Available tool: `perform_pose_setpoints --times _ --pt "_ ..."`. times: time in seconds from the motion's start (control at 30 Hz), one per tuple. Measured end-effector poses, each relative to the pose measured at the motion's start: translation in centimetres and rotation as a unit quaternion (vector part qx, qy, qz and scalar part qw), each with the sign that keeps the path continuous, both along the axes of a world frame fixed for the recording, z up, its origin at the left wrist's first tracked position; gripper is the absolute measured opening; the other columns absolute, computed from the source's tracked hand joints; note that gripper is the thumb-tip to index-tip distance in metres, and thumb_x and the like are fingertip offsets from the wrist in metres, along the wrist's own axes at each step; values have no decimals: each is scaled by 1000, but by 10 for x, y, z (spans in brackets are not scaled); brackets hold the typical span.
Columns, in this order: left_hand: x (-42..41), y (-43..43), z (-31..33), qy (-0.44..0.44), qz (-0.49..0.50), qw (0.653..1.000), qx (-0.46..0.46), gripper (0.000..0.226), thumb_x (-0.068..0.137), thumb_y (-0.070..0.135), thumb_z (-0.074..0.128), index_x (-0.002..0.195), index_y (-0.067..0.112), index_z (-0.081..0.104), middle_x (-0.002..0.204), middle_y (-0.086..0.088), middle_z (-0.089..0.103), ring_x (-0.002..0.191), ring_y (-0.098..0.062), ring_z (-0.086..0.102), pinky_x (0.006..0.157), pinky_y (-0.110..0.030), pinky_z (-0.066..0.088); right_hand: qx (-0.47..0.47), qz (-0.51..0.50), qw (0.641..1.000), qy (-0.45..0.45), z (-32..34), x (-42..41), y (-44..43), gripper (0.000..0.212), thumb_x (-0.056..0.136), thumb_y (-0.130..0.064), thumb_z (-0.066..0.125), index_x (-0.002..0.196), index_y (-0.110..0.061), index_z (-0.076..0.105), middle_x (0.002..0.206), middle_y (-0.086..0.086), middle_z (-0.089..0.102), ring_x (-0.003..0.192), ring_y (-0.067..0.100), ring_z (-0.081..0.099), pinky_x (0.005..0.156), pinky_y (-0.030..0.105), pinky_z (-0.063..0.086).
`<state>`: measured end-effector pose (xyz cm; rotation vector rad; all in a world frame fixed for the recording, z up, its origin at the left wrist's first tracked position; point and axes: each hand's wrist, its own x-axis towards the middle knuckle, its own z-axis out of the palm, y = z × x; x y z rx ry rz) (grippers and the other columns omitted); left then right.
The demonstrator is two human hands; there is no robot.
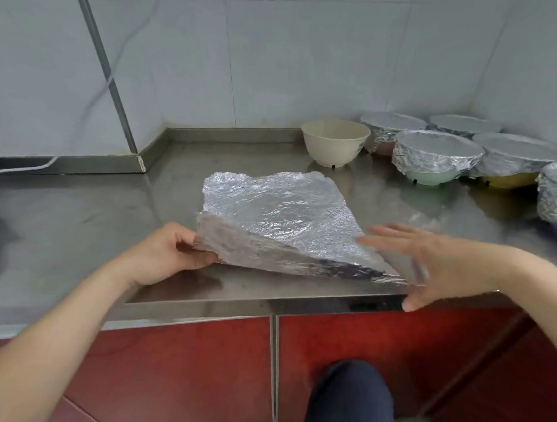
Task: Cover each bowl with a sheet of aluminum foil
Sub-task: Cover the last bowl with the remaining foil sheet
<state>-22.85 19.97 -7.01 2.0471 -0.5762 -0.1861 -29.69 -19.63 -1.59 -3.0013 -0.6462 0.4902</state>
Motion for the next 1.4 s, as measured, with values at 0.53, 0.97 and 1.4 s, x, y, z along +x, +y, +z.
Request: perform_pose_setpoints --times 0.53,0.97,1.4 --pt "14 -11 -20 -23 235 968 -84 67 66 63 75 79 -2 63 68 -9 56 67 -16 46 66 -33 31 426 -276 853 -121 -48 32 24 60 80 -47 72 52 -14 30 50 2 18 45 14 15 41 22 14" --pt "7 -46 -10 -123 372 916 90 54 81 25 69 129 36 47 57 5 59 67 -12 55 59 -30 34 376 -389 810 -226 -66 52 48 31 80 -31 74 101 -9 68 63 -3 63 58 11 60 62 29 42" --pt "1 -54 -8 -163 341 911 166 16 85 15 63 89 26 73 53 12 41 56 -16 45 60 -30 30 299 -378 835 -266 -67 49 54 15 82 -25 64 83 -11 62 74 3 60 73 27 50 60 31 35"
